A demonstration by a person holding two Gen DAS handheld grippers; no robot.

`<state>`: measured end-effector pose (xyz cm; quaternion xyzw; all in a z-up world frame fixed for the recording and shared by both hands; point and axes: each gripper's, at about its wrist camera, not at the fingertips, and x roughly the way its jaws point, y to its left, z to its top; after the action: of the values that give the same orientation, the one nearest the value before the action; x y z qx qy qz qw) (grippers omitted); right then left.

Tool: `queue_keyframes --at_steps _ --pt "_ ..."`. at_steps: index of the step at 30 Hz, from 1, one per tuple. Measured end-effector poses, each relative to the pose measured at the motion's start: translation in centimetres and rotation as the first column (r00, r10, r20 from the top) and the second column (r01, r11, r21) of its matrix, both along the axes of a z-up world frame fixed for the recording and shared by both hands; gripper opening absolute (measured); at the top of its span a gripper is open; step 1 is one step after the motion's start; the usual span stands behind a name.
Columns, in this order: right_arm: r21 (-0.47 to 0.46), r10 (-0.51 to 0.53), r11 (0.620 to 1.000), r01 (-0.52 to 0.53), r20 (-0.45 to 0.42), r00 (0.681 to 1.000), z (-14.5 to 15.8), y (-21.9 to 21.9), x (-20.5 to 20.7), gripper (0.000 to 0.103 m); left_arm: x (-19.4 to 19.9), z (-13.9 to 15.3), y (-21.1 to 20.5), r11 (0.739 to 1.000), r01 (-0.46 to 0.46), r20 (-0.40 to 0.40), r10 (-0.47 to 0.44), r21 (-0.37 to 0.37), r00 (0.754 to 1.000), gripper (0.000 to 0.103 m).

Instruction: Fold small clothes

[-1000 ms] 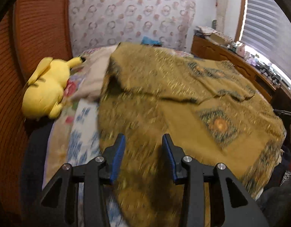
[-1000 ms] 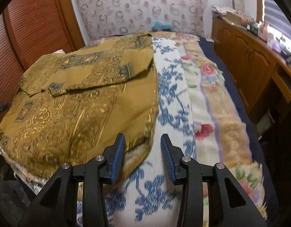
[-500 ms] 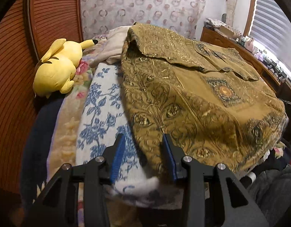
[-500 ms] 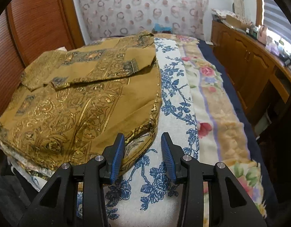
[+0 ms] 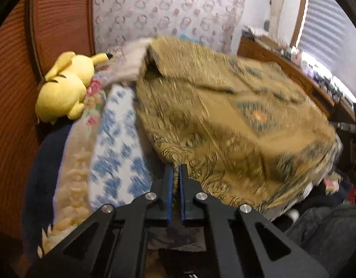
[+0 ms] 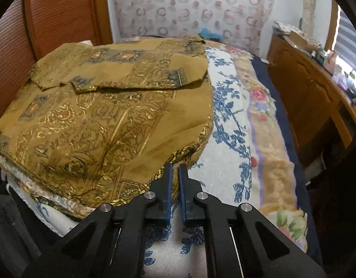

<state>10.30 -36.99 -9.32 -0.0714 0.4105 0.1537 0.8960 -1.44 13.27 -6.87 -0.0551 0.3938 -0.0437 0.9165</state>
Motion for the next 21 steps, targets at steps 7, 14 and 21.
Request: queue_keyframes --at_steps 7,14,21 --pt "0.055 0.005 0.998 -0.011 0.102 0.995 5.1 -1.2 -1.0 0.001 -0.1 6.8 1.6 1.0 -0.01 0.142 0.007 0.019 0.99 0.002" --pt "0.042 0.033 0.998 -0.04 0.139 0.99 7.6 -0.9 -2.4 0.001 0.1 6.5 2.0 0.999 -0.024 0.135 0.019 0.037 0.991 0.002" --pt "0.05 0.017 0.999 -0.019 0.025 1.0 2.9 -1.0 -2.8 0.001 -0.2 2.2 2.0 0.999 -0.024 0.026 0.022 0.044 0.999 0.002"
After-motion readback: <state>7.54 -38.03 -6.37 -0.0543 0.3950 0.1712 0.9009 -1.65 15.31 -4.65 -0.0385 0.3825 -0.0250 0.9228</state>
